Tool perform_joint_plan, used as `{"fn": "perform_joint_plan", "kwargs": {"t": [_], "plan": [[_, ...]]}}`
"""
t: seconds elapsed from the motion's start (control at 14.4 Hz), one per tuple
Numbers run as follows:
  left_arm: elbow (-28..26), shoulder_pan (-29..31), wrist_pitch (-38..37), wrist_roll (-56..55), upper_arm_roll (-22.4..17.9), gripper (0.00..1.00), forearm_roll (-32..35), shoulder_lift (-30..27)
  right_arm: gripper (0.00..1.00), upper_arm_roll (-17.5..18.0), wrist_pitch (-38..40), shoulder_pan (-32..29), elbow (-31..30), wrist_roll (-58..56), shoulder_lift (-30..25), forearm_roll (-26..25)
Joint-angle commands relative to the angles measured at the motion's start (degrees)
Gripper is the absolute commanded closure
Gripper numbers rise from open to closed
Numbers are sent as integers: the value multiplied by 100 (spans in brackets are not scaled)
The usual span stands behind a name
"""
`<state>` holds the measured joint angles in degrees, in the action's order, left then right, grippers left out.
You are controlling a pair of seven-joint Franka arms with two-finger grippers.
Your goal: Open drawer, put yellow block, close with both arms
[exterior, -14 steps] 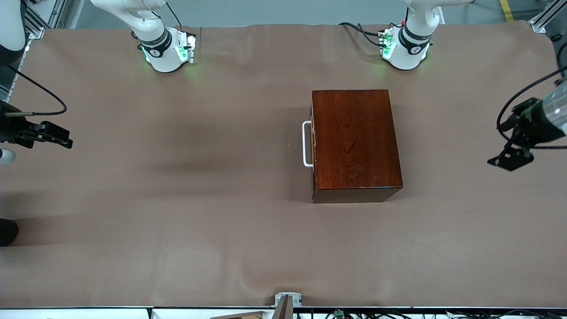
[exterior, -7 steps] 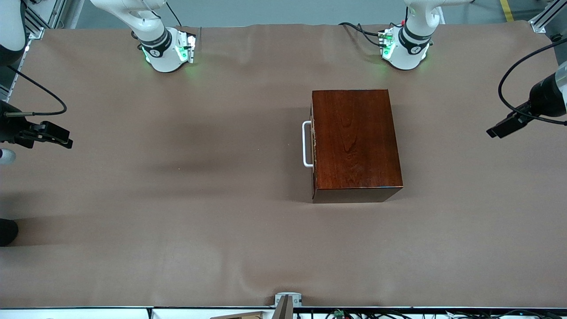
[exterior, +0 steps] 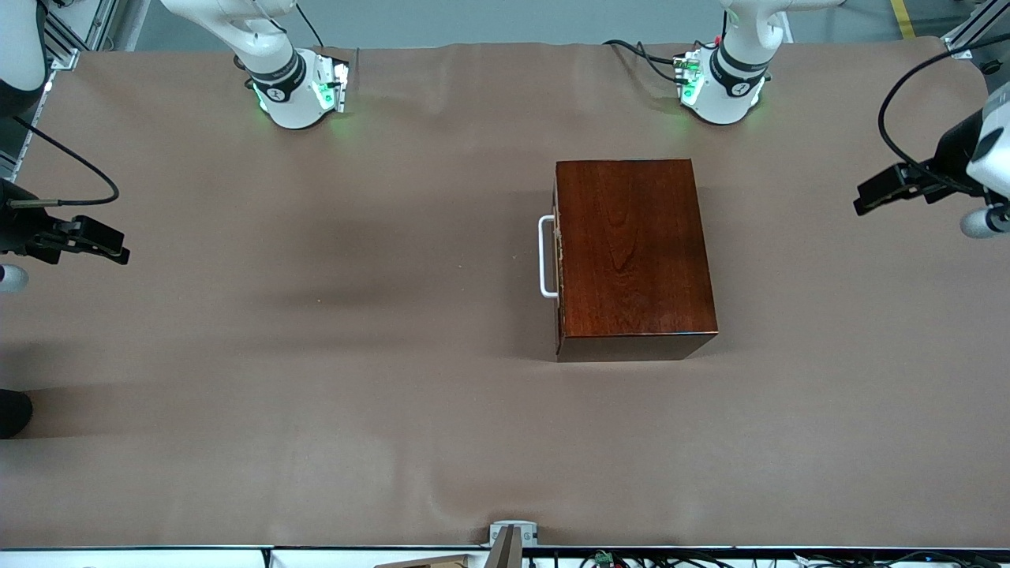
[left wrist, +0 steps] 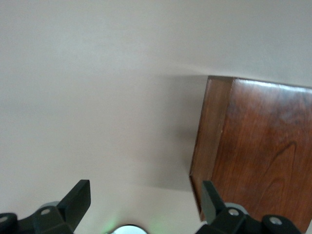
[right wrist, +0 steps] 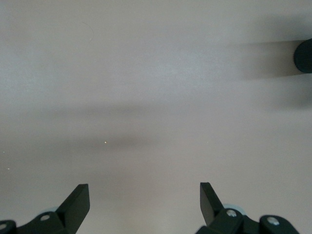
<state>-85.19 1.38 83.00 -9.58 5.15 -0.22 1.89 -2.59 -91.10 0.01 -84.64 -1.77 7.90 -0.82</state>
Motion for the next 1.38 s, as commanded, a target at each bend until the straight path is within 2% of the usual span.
{"fn": "perform_joint_plan", "kwargs": {"t": [0.0, 0.48, 1.32], "plan": [[-288, -225, 14, 544, -146, 0, -58, -268, 0, 13, 57, 8, -35, 62, -95, -85], [-332, -314, 120, 1457, -164, 0, 301, -277, 0, 13, 57, 8, -26, 62, -95, -85], [-253, -340, 58, 1195, -208, 0, 259, -268, 0, 13, 48, 8, -35, 62, -95, -85]]}}
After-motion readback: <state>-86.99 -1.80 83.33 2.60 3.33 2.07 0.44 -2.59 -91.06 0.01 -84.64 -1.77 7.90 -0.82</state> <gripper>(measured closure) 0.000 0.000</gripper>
